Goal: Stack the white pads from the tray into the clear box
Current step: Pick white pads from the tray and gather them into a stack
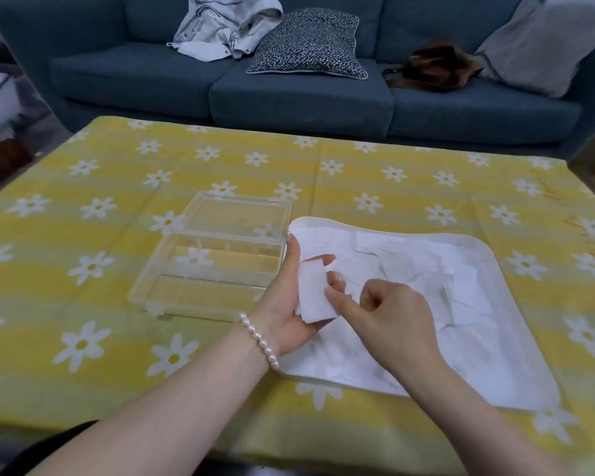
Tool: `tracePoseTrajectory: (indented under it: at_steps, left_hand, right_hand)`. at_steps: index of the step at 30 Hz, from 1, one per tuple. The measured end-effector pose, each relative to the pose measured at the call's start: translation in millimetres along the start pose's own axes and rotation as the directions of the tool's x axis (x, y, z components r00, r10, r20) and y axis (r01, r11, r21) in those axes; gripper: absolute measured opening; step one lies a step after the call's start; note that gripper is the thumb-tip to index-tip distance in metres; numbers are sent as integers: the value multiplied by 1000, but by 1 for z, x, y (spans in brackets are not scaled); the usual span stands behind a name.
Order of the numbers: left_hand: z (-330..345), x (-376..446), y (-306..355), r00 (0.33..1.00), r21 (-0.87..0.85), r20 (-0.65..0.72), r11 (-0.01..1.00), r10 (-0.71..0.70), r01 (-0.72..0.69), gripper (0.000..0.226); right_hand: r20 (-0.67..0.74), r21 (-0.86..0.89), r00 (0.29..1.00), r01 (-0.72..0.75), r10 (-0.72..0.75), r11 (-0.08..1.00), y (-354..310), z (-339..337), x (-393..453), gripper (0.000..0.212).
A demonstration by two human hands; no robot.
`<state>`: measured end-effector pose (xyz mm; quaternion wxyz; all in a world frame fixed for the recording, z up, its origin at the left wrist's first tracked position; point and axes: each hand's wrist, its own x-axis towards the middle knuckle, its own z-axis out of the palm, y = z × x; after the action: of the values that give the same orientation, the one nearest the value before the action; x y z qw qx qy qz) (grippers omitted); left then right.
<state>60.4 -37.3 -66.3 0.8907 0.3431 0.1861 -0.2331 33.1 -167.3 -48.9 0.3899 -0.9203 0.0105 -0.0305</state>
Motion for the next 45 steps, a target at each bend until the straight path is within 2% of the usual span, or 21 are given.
tracePoseTrajectory:
  at_steps: [1, 2, 3, 4, 6, 8, 10, 17, 20, 23, 28, 32, 36, 38, 40, 42, 44, 45]
  left_hand:
    - [-1, 0, 1, 1000, 14, 9, 1000, -11, 11, 69]
    - [-2, -1, 1, 1000, 32, 21, 999, -23, 22, 73]
    - [-2, -1, 1, 999, 49, 36, 998, -35, 33, 76]
    - [-2, -1, -1, 997, 61, 55, 997, -51, 48, 80]
    - [-2, -1, -6, 990, 69, 106, 994, -93, 86, 86]
    - [-2, -1, -12, 979, 91, 160, 989, -129, 116, 91]
    - [-1, -1, -15, 970, 122, 202, 986, -135, 112, 92]
    - [-1, 0, -20, 967, 180, 249, 983, -62, 17, 85]
    - [-1, -3, -20, 962, 219, 263, 976, -72, 13, 81]
    - [-2, -4, -18, 947, 230, 306, 973, -100, 28, 87]
    - [-3, -1, -19, 929, 256, 353, 967, -110, 17, 91]
    - [-3, -6, -18, 922, 227, 367, 973, -121, 37, 61]
    - [-2, -5, -13, 932, 191, 302, 970, -203, 150, 73]
    - [-3, -4, -13, 950, 156, 222, 970, -219, 188, 74]
    - [-2, -5, -11, 974, 143, 121, 974, -193, 176, 63]
    - [-4, -3, -3, 988, 82, 54, 987, -145, 140, 45]
    - [-8, 0, 10, 995, 1, -8, 995, -102, 102, 29]
    - [-11, 1, 17, 996, -33, -37, 996, -84, 83, 24]
  right_hand:
    - [-83, -20, 988, 128, -129, 992, 1, -3, 1, 45]
    - [-105, -2, 962, 253, -252, 967, 2, -6, 3, 36]
    - [-77, 3, 931, 357, -356, 934, 2, -9, 4, 39]
    - [-10, -4, 901, 434, -434, 901, 3, -10, 6, 57]
    - [153, -32, 861, 496, -486, 868, 6, -11, 8, 87]
    - [233, -103, 852, 502, -470, 859, 10, -8, 8, 97]
    - [255, -166, 851, 507, -460, 846, 13, -5, 6, 98]
    - [170, -222, 846, 533, -506, 816, 13, -1, 6, 82]
    - [227, -269, 840, 540, -492, 798, 14, 0, 7, 79]
    - [262, -252, 821, 566, -508, 785, 18, 1, 8, 76]
    - [312, -158, 829, 527, -464, 835, 16, -2, 10, 69]
    - [341, -105, 829, 503, -444, 858, 18, -3, 11, 86]
    - [355, -101, 844, 461, -401, 881, 17, -3, 11, 103]
    - [382, -22, 856, 385, -348, 923, 13, -7, 9, 105]
    - [335, 131, 893, 273, -302, 953, 14, -14, 14, 92]
    - [169, 229, 956, 200, -241, 953, 23, -22, 25, 60]
    - [-11, 179, 987, 159, -160, 971, 34, -29, 38, 18]
    - [-71, 108, 987, 154, -146, 982, 40, -31, 42, 7]
